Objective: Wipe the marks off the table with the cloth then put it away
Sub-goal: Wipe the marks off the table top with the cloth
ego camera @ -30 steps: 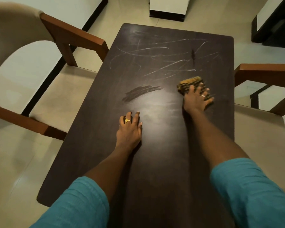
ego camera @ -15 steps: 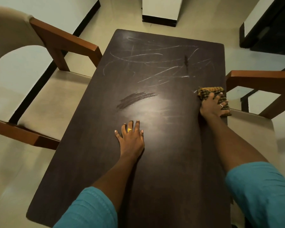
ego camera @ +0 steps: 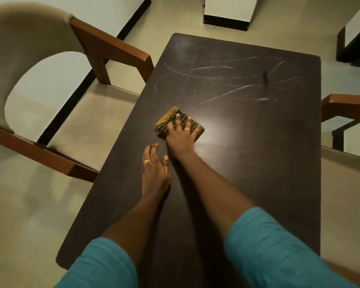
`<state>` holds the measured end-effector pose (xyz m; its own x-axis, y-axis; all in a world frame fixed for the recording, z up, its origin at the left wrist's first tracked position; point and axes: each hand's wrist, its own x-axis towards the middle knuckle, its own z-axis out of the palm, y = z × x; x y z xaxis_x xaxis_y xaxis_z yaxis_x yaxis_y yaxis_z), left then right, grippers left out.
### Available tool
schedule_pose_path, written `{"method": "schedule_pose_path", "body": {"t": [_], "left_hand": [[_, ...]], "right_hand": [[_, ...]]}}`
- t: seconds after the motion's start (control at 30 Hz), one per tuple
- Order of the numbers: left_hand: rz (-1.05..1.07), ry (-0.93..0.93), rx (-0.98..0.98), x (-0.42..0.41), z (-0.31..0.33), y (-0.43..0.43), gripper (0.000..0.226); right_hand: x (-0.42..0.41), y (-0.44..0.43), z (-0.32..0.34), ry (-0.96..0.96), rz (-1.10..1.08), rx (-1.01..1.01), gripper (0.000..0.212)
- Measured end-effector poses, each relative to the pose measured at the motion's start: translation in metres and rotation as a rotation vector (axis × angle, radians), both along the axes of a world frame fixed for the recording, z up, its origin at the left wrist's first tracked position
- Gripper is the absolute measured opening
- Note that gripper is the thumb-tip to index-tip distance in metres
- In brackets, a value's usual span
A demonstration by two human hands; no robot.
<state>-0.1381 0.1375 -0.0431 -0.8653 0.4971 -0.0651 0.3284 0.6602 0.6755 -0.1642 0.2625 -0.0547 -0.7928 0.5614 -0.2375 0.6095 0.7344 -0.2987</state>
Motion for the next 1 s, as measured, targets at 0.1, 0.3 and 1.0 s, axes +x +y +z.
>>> {"method": "schedule_pose_path", "body": {"t": [0.1, 0.3, 1.0], "left_hand": [[0.023, 0.005, -0.042, -0.009, -0.004, -0.006, 0.047], [-0.048, 0.012, -0.063, -0.023, -0.004, -0.013, 0.041], [0.153, 0.031, 0.014, -0.124, -0.015, -0.057, 0.04]], "right_hand": [[-0.002, -0.019, -0.002, -0.017, 0.133, 0.031, 0.045], [0.029, 0.008, -0.002, -0.025, -0.219, 0.064, 0.043], [-0.079, -0.056, -0.004, 0.027, -0.519, -0.046, 0.043]]}}
